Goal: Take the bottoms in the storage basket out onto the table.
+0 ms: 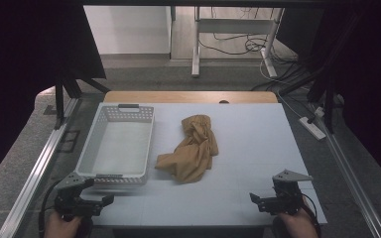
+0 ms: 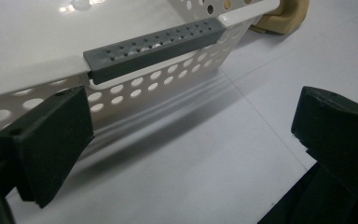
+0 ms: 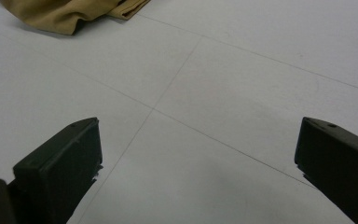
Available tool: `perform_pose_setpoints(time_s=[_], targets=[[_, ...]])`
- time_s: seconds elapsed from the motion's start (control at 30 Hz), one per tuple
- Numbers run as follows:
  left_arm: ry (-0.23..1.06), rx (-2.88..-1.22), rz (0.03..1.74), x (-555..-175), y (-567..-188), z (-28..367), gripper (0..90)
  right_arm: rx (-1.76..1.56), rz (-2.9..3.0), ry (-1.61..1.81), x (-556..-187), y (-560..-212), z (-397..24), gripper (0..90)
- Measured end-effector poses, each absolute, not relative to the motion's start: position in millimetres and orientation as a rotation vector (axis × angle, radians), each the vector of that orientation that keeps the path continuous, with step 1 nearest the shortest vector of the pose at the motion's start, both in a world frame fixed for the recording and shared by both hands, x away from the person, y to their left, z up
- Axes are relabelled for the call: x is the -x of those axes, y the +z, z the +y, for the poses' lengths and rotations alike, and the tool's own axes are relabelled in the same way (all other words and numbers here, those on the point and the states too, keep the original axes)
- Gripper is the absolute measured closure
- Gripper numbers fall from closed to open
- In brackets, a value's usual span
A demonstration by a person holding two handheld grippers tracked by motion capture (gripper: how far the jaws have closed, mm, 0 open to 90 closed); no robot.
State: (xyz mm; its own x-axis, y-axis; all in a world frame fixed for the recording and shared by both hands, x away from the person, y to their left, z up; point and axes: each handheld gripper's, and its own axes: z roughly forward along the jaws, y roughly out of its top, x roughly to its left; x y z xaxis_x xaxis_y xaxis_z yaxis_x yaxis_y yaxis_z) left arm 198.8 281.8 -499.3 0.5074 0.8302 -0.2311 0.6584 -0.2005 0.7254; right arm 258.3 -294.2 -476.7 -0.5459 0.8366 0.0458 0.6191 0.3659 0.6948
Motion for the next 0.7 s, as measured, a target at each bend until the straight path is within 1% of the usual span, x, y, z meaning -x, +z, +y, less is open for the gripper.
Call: perform_pose_setpoints(time_s=[0.43,0.7], targets=[[0.308,-1.964,1.24,-191,-499,282,0.0,-1.285,2.312,0.97,-258,-477,-294,1.2],[0.308,-1.988,1.266,-188,-500,283,0.0,-1.285,2.309,0.969,-258,-477,-294,1.1]])
